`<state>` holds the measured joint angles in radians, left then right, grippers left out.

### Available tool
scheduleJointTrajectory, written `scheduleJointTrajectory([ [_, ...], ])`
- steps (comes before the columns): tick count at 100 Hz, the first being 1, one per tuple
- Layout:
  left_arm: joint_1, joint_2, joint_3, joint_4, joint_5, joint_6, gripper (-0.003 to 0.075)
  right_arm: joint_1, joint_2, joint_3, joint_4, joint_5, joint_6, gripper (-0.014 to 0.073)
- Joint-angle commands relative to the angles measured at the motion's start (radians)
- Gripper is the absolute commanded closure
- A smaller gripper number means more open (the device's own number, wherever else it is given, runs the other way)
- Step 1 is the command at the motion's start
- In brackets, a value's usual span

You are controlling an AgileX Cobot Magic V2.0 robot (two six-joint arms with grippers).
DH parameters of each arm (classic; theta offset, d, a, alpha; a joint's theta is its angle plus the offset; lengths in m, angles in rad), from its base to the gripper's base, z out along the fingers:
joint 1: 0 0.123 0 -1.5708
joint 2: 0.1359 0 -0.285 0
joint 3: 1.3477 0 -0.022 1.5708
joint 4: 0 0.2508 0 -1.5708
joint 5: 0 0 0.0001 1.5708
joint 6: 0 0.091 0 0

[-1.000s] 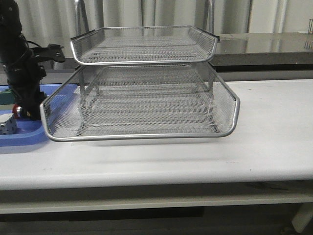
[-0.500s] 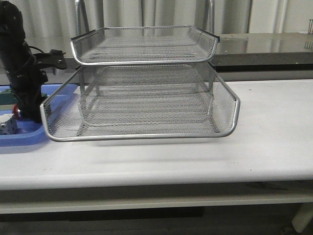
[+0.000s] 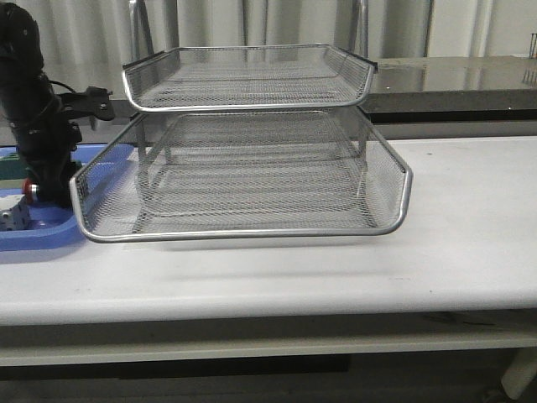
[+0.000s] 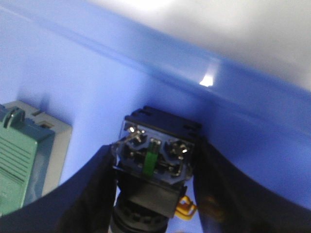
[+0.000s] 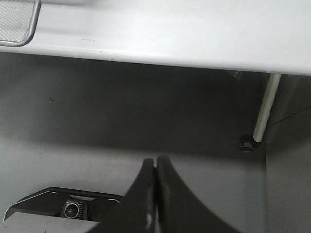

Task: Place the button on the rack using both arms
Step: 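Lower the left gripper into the blue tray and grasp the red button, then lift the red button and carry it over the pulled-out middle tray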

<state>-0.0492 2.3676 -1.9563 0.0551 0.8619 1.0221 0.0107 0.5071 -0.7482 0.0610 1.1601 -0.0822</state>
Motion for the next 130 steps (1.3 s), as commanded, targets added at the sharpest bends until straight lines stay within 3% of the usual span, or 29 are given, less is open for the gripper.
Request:
scheduleJointTrajectory([
  [1, -0.005, -0.057, -0.028, -0.005, 0.003, -0.005, 0.0590, 0.002, 0.002, -0.032, 0.003, -0.048, -0.004, 0.0663],
  [27, -0.005, -0.057, -0.125, -0.005, 0.147, -0.005, 0.0607, 0.002, 0.002, -0.032, 0.003, -0.048, -0.004, 0.0663],
  [60, 0.009, -0.060, -0.431, -0.016, 0.408, -0.075, 0.0607, 0.002, 0.002, -0.032, 0.003, -0.048, -0.004, 0.0663],
  [85, 0.040, -0.160, -0.478, -0.023, 0.408, -0.146, 0.0607, 0.002, 0.002, -0.032, 0.003, -0.048, -0.004, 0.0663],
  [130, 0.049, -0.391, -0.442, -0.222, 0.408, -0.219, 0.0606, 0.002, 0.002, -0.032, 0.003, -0.048, -0.004, 0.0663],
])
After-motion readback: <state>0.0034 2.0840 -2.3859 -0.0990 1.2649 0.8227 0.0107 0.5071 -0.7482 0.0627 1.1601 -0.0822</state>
